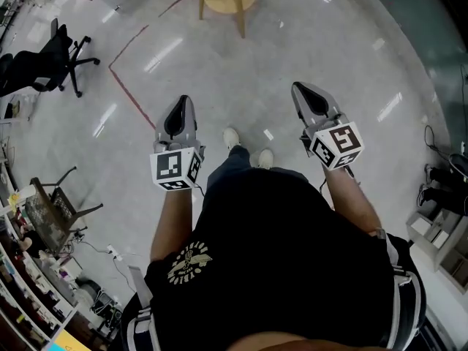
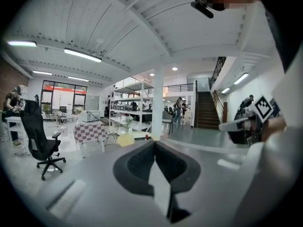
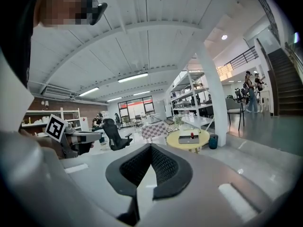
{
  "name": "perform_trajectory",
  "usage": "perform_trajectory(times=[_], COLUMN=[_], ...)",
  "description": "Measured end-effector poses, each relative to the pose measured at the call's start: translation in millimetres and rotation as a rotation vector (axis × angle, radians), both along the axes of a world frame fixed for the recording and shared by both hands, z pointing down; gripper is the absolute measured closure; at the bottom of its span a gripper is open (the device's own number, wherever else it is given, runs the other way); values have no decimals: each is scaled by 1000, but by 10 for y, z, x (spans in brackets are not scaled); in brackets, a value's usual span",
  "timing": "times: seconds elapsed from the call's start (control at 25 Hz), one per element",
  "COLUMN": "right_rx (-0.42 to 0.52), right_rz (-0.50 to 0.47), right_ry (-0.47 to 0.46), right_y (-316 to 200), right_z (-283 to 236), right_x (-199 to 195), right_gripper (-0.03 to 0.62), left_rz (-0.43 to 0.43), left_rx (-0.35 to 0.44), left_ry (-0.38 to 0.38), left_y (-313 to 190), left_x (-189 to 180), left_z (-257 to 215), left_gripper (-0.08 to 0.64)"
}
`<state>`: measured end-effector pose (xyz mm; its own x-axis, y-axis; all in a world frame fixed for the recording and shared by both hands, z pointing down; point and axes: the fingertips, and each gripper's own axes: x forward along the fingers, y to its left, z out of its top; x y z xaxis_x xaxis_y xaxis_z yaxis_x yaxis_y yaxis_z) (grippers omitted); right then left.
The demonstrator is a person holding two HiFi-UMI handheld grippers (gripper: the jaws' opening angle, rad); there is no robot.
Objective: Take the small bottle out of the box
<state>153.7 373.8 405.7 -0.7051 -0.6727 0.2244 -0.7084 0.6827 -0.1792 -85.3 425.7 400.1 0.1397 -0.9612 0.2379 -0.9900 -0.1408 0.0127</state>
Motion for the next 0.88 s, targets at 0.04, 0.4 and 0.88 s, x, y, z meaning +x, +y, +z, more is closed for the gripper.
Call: perform_trajectory(times=[0.04,0.4,0.88], right_rx=[6,44,111], right_rz=[7,48,34], right_ry=[2,16,37], right_y=[-56,-366,-733], right_z=[-11,-185,-453], right_x=[-40,-333,-960], right_gripper=[584,584,584], left_rz=[13,90,140], left_rx=[6,34,69], left_ry=[-3,55,43], left_y=[-97,-585,-887], left_x=[-33,-266,-692], left_z=[-11,-123,-126], left_gripper=[560,560,560])
